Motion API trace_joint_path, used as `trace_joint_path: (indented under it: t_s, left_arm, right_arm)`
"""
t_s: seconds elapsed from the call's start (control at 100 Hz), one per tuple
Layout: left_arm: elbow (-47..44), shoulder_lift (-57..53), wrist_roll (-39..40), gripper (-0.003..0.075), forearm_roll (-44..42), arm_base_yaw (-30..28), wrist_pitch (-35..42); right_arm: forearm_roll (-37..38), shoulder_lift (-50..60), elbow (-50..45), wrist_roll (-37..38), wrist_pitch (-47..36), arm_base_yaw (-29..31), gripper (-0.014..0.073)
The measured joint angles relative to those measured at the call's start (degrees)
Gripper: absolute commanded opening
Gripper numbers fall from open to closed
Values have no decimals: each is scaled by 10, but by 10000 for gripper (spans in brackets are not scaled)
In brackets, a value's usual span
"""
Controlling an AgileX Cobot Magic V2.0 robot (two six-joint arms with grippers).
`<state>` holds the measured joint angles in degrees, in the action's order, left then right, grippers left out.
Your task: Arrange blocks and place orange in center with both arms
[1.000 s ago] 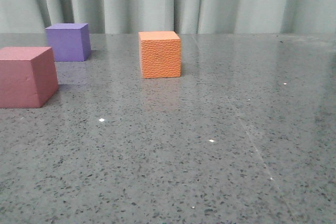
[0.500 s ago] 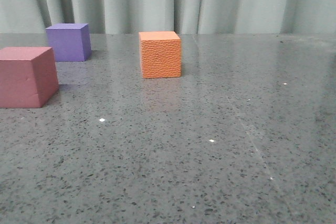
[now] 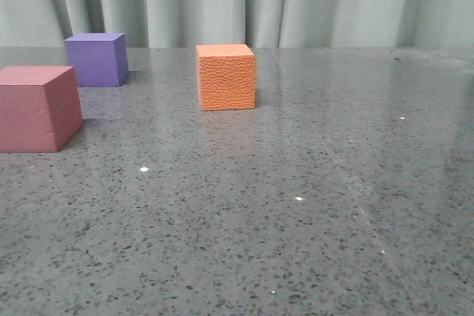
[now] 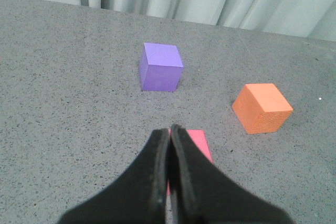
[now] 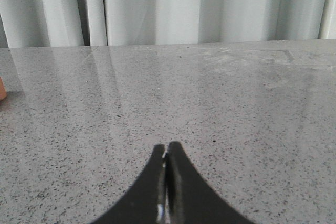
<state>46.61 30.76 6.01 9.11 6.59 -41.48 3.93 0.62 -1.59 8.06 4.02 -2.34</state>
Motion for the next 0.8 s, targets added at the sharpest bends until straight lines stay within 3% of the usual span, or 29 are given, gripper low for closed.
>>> trace_joint_path:
  t_s: [0.11,0.19,0.26,0.38,0.48,0.8]
  left_arm:
    - [0,0,0,6,0,0,0]
    - [0,0,0,87,0,0,2]
    - [0,0,0,214,0,0,4]
    - [0,0,0,536,0,0,4]
    - [0,0,0,703,0,0,4]
    - [0,0,0,651,1,0,38]
  right_arm:
    - [0,0,0,0,0,0,-120]
    - [0,0,0,0,0,0,-120]
    - [0,0,0,0,0,0,-120]
    - [0,0,0,0,0,0,-120]
    - [0,0,0,0,0,0,-120]
    - [0,0,0,0,0,0,-120]
